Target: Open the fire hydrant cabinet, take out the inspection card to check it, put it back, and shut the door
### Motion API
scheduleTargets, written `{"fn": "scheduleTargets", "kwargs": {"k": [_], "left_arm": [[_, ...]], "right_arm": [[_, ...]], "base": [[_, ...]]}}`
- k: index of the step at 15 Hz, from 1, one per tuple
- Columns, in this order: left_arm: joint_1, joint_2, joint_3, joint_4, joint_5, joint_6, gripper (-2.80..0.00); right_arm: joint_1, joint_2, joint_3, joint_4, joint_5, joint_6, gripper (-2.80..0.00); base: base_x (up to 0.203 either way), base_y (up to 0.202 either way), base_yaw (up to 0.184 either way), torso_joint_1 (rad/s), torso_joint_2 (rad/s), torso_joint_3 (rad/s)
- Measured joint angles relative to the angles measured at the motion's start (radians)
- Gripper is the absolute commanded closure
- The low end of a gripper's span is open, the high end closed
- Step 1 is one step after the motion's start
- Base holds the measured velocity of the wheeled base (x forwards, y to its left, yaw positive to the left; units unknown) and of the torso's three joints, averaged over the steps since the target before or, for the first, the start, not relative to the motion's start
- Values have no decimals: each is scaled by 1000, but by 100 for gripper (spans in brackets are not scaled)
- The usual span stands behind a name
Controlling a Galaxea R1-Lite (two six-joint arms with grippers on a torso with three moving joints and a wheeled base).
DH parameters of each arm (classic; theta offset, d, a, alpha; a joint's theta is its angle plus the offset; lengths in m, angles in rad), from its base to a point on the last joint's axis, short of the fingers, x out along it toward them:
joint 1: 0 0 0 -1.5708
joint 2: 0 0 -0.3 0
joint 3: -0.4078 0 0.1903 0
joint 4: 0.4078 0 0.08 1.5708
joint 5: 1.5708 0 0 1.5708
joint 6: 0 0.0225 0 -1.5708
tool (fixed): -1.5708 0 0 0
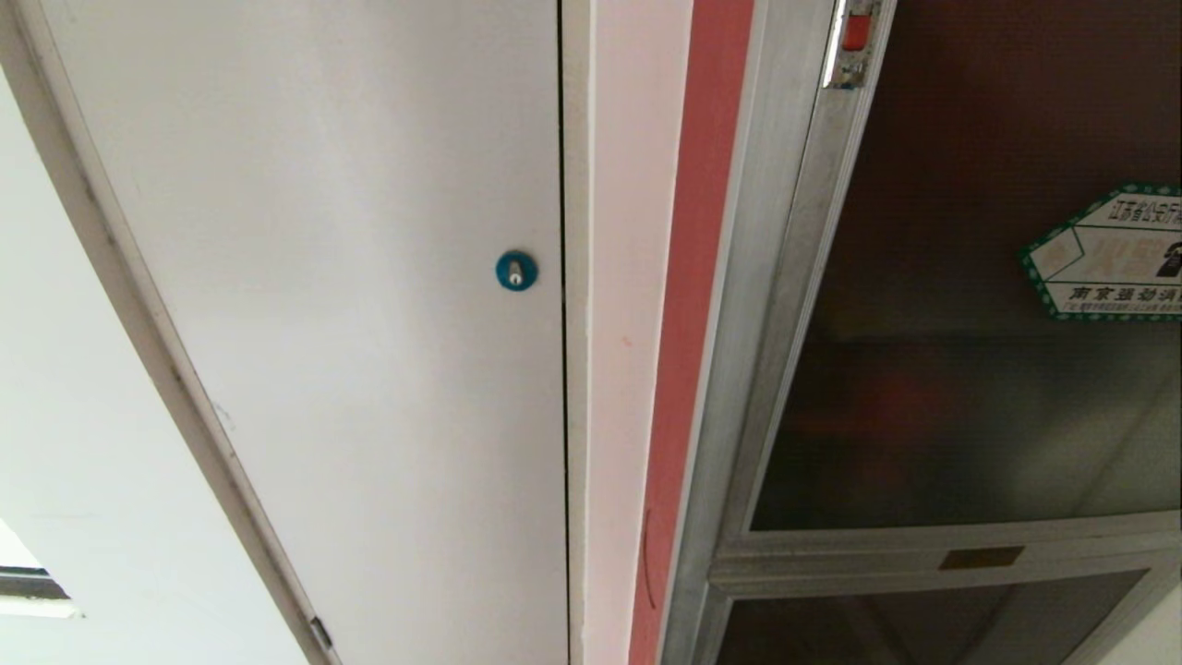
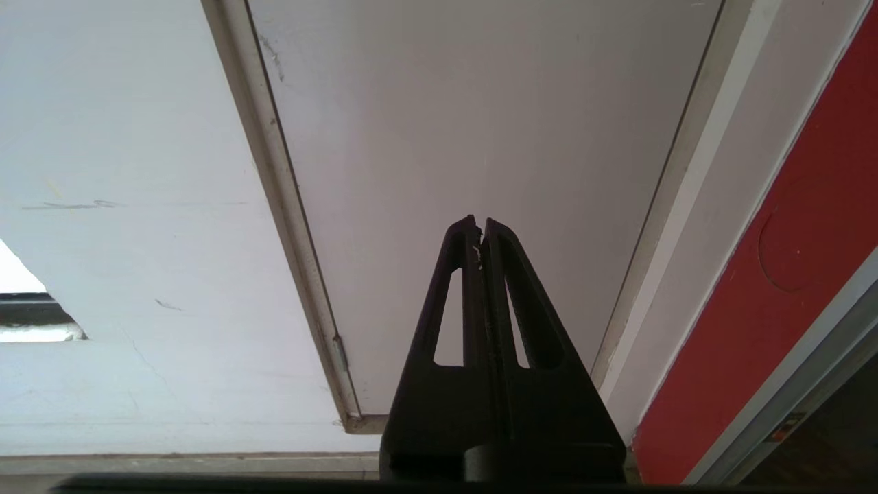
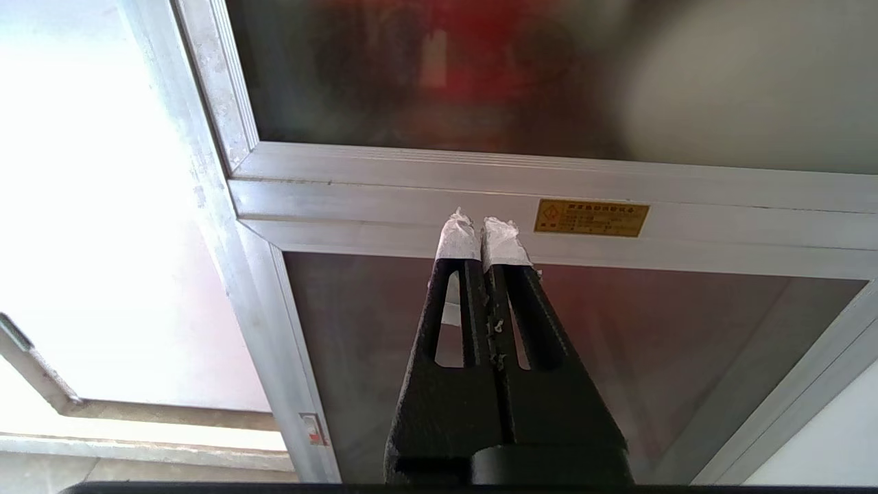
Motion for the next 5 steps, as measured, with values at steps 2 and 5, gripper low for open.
{"fn": "scheduleTargets", "kwargs": {"k": [2,5], "left_arm": [[0,0,0,0,0,0,0],[0,0,0,0,0,0,0]], "right_arm": [[0,0,0,0,-3,1,0],[0,0,0,-1,-3,1,0]], "base": [[0,0,0,0,0,0],[0,0,0,0,0,0]]}}
